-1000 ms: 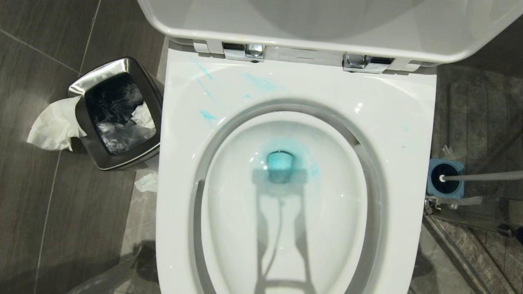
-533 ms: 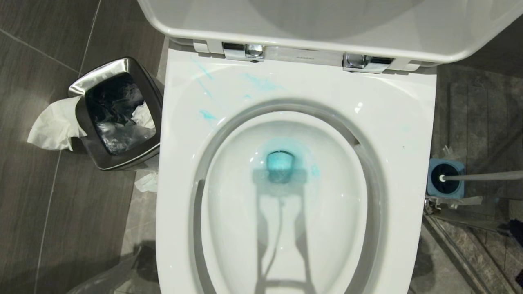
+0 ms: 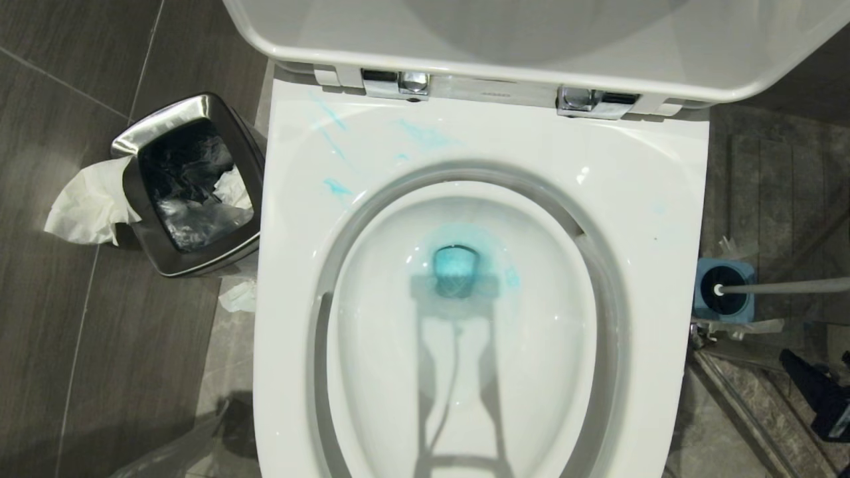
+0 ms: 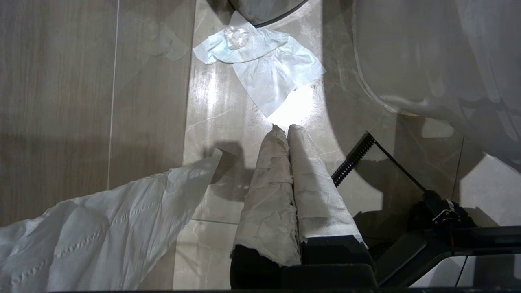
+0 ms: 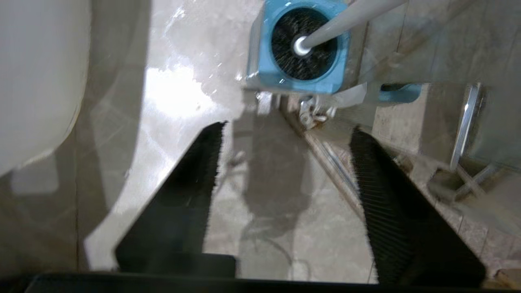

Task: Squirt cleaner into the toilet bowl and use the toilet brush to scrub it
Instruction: Scrub the toilet bowl

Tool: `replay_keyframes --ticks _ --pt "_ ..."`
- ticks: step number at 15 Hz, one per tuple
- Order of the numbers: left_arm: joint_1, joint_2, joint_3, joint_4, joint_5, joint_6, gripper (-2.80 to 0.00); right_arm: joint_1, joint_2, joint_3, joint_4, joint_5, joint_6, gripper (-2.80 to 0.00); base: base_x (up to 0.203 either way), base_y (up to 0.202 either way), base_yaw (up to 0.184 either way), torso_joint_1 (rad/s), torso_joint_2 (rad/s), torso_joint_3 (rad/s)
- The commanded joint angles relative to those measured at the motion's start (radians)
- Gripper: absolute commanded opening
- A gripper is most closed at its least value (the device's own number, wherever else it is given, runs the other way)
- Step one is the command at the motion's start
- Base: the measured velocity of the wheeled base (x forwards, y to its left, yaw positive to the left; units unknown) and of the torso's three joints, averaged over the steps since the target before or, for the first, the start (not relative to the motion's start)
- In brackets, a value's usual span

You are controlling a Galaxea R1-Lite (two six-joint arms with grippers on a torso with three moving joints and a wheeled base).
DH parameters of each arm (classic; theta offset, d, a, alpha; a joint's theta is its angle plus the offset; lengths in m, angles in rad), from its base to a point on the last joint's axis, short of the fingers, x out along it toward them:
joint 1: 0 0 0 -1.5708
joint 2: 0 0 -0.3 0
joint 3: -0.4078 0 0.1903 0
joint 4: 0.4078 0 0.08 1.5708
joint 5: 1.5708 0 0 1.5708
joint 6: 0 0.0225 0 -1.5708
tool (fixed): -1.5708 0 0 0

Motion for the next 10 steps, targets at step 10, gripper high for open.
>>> replay_keyframes --ticks 10 --pt "0.000 0.002 0.002 0.000 0.000 0.000 -2.80 -0.126 0.385 0.000 -0.467 0.016 0.027 0.00 0.000 0.000 0.000 0.000 0.00 0.000"
